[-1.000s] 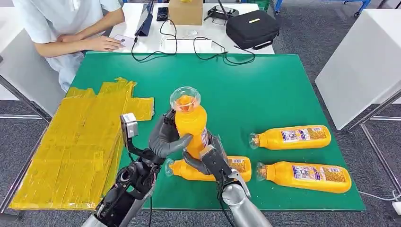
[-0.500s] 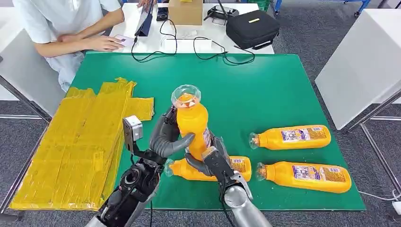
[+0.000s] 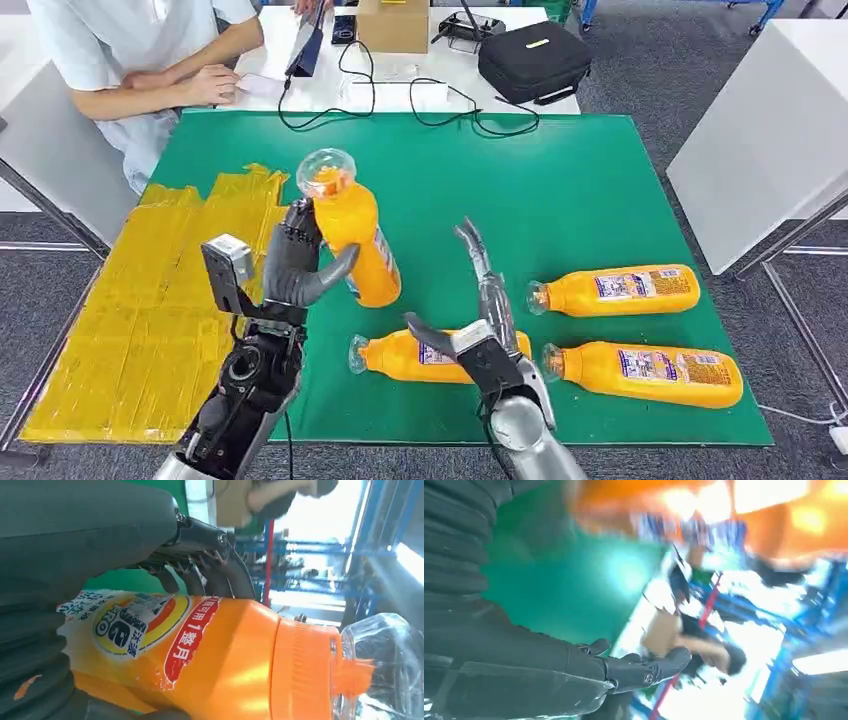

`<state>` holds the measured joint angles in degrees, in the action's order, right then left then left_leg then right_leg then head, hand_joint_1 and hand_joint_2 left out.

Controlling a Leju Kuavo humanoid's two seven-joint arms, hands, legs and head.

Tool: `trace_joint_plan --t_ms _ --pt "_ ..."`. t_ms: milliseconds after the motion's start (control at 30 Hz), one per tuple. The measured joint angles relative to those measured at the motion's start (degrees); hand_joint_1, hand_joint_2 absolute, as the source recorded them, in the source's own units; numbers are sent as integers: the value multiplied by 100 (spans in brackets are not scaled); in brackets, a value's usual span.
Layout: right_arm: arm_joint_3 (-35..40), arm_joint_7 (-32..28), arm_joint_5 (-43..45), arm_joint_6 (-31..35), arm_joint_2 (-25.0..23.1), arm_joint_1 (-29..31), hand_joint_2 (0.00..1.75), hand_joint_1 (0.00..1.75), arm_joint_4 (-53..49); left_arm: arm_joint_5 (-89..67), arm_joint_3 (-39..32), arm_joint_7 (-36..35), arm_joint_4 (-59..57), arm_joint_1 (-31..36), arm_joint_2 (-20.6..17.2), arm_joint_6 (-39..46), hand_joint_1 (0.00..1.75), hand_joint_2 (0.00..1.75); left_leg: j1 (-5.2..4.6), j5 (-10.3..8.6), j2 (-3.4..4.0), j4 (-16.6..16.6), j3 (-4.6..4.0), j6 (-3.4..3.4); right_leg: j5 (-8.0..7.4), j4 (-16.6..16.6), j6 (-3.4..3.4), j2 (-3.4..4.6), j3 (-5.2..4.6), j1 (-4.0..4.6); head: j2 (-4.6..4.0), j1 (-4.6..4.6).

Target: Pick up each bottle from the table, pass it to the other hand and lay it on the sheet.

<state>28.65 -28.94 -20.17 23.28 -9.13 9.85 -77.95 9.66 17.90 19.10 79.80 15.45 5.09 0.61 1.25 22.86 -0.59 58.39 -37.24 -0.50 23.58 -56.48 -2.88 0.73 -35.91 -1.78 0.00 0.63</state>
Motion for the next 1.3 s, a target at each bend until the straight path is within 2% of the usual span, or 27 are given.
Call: trace_joint_plan --t_ms 333,400,533,700,767,833,900,967,1133,1300 --pt "-114 -59 110 339 232 -123 175 0 -609 -25 -400 66 2 -15 -103 53 175 175 0 0 0 0 0 0 -1 0 0 0 0 0 0 0" --pt "-149 -94 153 444 269 -172 175 0 -679 -579 -432 210 4 -27 -118 579 175 175 0 1 0 0 -1 0 -1 0 0 0 0 0 0 0" --pt "-183 -107 -50 594 332 -307 175 0 -872 -3150 -459 210 9 -16 -166 2572 175 175 0 1 0 0 0 0 0 0 0 0 0 0 0 0" --pt "-183 -81 -127 620 363 -368 175 0 -1027 -3631 -480 129 9 -3 -210 2872 175 175 0 1 0 0 0 0 0 0 0 0 0 0 0 -2" --pt "-183 18 -280 629 367 -379 175 0 -1057 -4262 -478 -169 2 -1 -225 3258 175 175 0 0 0 0 0 0 -1 0 0 1 0 0 0 -2" --pt "-179 258 -626 612 389 -381 175 0 -1116 -5956 -540 -869 -70 37 -251 3721 175 175 0 0 -1 0 0 0 -1 0 0 0 1 0 0 2" --pt "-170 505 -1015 531 439 -378 175 0 -1204 -8120 -651 -1382 -287 143 -328 3725 175 175 0 -2 -5 0 0 0 0 0 0 -4 2 0 0 0" --pt "-168 684 -1272 432 500 -377 175 0 -1300 -9515 -695 -1817 -613 299 -453 3523 175 175 0 -3 -3 0 1 1 -1 0 1 -1 1 0 0 0" --pt "-170 804 -1375 288 666 -368 175 0 -1424 -9943 -304 -2788 -1592 817 -843 2928 175 175 1 -4 4 0 5 2 -4 0 1 4 -1 1 0 2" --pt "-177 796 -1222 227 787 -315 175 0 -1413 -9958 574 -3115 -2810 1524 -1211 2518 175 175 1 -9 -2 0 0 4 -4 -3 1 1 0 0 0 -2"
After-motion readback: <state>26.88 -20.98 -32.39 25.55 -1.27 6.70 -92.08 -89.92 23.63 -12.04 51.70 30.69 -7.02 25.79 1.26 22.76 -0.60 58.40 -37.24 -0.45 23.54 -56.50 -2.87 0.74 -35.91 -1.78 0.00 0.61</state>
